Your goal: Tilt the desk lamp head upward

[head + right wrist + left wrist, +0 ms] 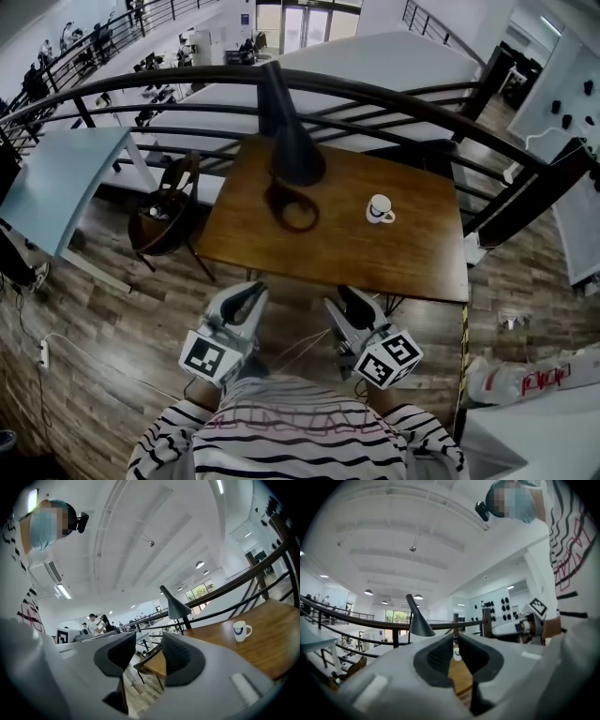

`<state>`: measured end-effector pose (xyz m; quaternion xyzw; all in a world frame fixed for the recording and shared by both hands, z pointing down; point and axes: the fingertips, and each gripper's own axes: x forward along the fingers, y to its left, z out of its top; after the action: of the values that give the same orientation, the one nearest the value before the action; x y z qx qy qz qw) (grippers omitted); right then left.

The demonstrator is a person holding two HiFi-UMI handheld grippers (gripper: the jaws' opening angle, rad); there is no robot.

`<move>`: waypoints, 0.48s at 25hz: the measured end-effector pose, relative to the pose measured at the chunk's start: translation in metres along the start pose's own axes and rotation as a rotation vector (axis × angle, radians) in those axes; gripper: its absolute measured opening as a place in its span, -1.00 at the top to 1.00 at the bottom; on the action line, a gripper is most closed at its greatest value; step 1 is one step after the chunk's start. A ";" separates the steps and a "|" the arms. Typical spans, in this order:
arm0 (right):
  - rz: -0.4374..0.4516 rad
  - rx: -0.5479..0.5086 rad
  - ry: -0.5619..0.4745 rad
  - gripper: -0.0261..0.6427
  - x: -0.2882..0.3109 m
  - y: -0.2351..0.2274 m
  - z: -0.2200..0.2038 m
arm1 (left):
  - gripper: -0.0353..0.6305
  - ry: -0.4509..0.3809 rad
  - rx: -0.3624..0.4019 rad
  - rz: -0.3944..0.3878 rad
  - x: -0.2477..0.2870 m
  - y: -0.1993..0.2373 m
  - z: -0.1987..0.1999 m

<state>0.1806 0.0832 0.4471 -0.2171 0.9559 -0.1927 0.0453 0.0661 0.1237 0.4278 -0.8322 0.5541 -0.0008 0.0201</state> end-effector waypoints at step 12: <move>-0.133 0.015 -0.030 0.27 0.151 -0.044 0.029 | 0.63 0.039 -0.010 -0.135 0.064 0.155 -0.009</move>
<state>0.0671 -0.0285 0.4373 -0.2827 0.9371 -0.1991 0.0480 -0.0522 0.0046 0.4301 -0.8676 0.4969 -0.0157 0.0052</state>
